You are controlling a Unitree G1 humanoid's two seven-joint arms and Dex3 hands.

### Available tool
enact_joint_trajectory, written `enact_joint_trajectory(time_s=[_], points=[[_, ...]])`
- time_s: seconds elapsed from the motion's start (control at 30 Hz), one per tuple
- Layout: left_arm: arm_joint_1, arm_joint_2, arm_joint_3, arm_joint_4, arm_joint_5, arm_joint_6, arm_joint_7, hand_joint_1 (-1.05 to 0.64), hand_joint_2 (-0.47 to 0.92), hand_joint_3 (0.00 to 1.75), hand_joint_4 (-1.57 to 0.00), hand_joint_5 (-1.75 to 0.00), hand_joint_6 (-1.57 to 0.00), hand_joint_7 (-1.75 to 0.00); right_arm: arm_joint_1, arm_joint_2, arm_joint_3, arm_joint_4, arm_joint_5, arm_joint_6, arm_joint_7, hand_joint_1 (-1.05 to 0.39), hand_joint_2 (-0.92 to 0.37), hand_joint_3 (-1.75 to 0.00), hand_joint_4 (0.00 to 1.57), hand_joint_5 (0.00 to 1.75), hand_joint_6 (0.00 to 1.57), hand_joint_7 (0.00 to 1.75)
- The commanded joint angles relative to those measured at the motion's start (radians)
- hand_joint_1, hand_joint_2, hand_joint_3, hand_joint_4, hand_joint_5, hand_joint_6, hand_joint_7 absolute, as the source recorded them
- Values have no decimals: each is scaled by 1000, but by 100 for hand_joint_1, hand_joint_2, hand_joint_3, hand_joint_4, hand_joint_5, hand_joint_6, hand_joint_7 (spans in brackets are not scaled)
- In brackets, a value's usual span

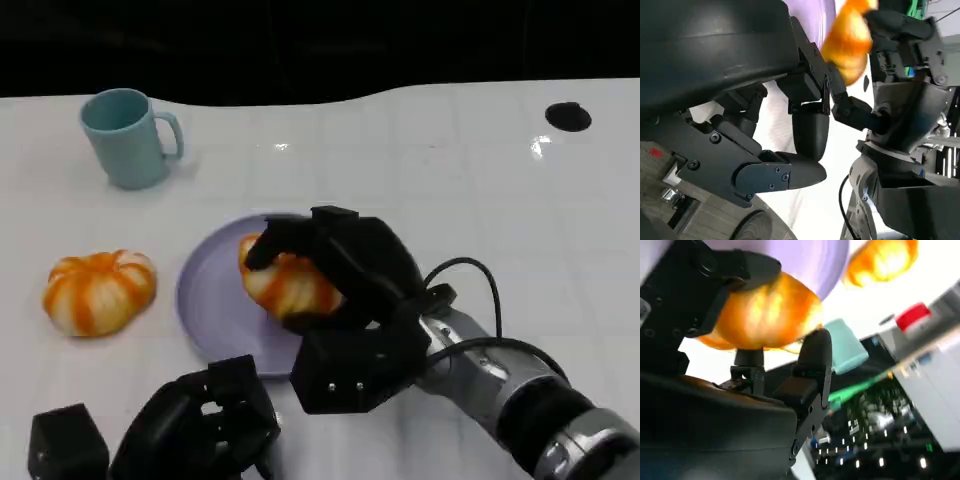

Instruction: Grasp the bread from the table and place it into the plate.

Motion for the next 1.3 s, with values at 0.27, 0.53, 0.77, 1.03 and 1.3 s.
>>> enact_joint_trajectory(time_s=[0.27,0.53,0.77,1.03,1.3], points=[[1,16,6,0,4,-2,8,-56,63,70,-82,-175,-76,-143,24,-41,-5,-141,40,57,199,-58,-92,-15,0,40,28,0],[0,16,5,0,5,6,11,-56,64,70,-79,-175,-75,-143,62,-73,-8,-219,38,70,232,-63,-92,-16,0,38,26,0],[3,13,6,1,4,3,12,-56,64,69,-80,-175,-75,-145,106,-124,-19,-308,52,69,272,-64,-92,-18,0,38,24,0],[5,15,6,-11,1,14,13,-55,63,71,-80,-175,-74,-146,191,-216,-39,-419,43,5,217,-56,-92,-11,7,50,33,4],[-4,14,8,5,-7,9,4,-57,63,69,-80,-175,-75,-144,257,-293,-73,-464,50,-108,161,-50,-92,-8,24,61,47,9]])
